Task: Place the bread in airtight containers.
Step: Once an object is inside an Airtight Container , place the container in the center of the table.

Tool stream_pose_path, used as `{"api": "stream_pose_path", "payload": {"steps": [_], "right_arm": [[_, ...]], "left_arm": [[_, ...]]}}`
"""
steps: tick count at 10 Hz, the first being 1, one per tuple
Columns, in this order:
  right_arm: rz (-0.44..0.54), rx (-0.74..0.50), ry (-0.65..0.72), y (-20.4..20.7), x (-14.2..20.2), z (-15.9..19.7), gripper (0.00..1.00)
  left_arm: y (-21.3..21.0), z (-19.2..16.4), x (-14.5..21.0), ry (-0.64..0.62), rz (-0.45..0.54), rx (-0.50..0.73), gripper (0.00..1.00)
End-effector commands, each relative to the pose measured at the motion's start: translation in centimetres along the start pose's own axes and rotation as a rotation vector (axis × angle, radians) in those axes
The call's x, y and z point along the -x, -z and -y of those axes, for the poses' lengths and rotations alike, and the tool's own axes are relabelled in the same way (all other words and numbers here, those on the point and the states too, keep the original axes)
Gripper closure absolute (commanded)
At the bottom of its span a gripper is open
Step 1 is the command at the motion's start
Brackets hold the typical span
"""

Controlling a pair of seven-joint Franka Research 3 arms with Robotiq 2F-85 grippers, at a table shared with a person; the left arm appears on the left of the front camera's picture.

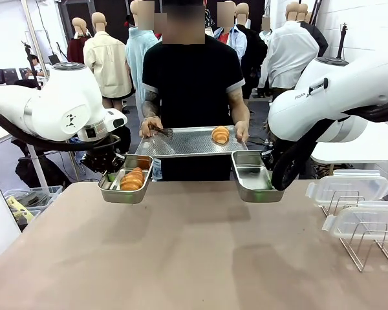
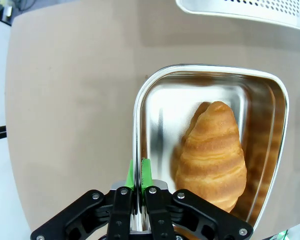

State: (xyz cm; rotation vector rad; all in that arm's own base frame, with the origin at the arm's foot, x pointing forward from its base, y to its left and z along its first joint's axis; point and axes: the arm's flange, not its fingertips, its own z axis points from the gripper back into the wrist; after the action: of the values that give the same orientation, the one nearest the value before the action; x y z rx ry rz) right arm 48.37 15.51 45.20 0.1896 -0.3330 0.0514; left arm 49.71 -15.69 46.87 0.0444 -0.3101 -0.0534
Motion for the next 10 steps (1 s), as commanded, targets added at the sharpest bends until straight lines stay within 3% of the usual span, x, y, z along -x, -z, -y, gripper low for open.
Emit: {"api": "stream_pose_path", "payload": {"steps": [1,10], "right_arm": [[0.019,-0.001,-0.01,-0.19,0.27,0.22,1.0],[0.019,-0.001,-0.01,-0.19,0.27,0.22,1.0]], "left_arm": [[-0.31,-0.24,-0.12,0.012,0.021,-0.008,1.0],[-0.31,-0.24,-0.12,0.012,0.021,-0.008,1.0]]}}
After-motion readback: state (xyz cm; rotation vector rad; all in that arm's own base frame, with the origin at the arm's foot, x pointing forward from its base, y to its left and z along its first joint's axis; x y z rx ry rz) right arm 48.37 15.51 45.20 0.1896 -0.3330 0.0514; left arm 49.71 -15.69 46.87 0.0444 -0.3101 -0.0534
